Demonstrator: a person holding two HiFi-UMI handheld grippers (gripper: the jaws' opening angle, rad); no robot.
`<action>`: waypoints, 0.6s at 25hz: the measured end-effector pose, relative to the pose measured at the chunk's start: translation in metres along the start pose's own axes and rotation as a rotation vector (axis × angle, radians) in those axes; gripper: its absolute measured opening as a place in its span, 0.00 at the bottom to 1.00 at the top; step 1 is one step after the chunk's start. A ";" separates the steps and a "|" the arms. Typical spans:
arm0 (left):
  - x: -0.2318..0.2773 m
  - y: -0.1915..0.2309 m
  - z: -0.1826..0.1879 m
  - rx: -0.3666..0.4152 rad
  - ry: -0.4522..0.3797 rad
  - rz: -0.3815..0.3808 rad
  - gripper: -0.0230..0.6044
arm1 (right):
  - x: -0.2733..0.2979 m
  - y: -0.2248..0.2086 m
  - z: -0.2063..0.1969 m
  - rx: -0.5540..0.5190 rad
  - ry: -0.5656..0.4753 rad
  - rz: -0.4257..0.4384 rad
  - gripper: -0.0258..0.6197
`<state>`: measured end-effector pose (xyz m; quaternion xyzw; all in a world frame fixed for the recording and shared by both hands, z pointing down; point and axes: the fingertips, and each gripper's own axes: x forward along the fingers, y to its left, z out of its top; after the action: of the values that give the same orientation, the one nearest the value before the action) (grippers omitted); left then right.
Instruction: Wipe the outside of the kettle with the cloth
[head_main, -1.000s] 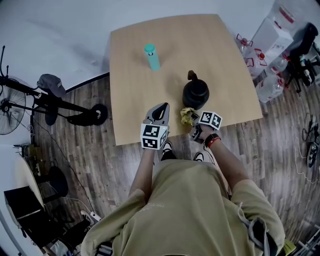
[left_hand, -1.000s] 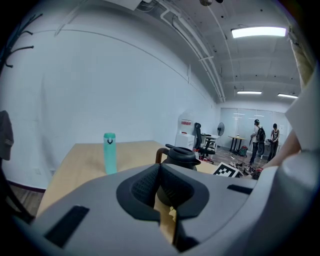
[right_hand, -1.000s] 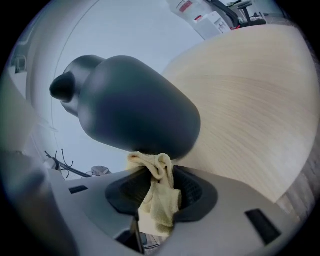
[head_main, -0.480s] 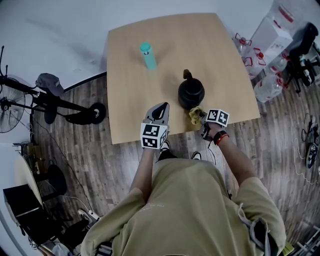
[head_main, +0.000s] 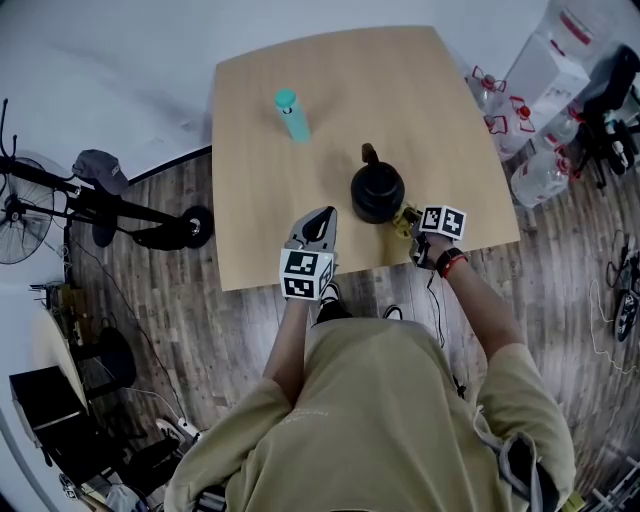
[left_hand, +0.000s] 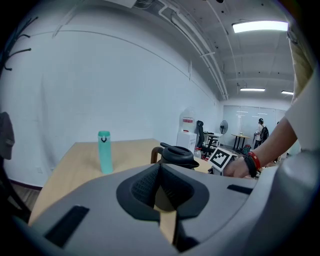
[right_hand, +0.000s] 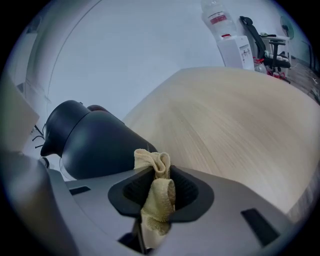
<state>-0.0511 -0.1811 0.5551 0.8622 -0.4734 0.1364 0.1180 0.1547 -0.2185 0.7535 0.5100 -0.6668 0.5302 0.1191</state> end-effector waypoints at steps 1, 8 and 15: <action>0.002 0.001 0.000 0.000 0.004 0.006 0.08 | 0.002 -0.002 0.006 -0.006 -0.001 0.000 0.21; 0.009 0.006 -0.002 -0.009 0.024 0.047 0.08 | 0.018 -0.010 0.046 -0.033 -0.010 0.011 0.20; 0.007 0.016 -0.002 0.005 0.046 0.083 0.08 | 0.027 0.002 0.085 -0.064 -0.058 0.056 0.20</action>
<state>-0.0612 -0.1940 0.5605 0.8388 -0.5054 0.1623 0.1210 0.1734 -0.3040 0.7365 0.5024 -0.7004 0.4968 0.1010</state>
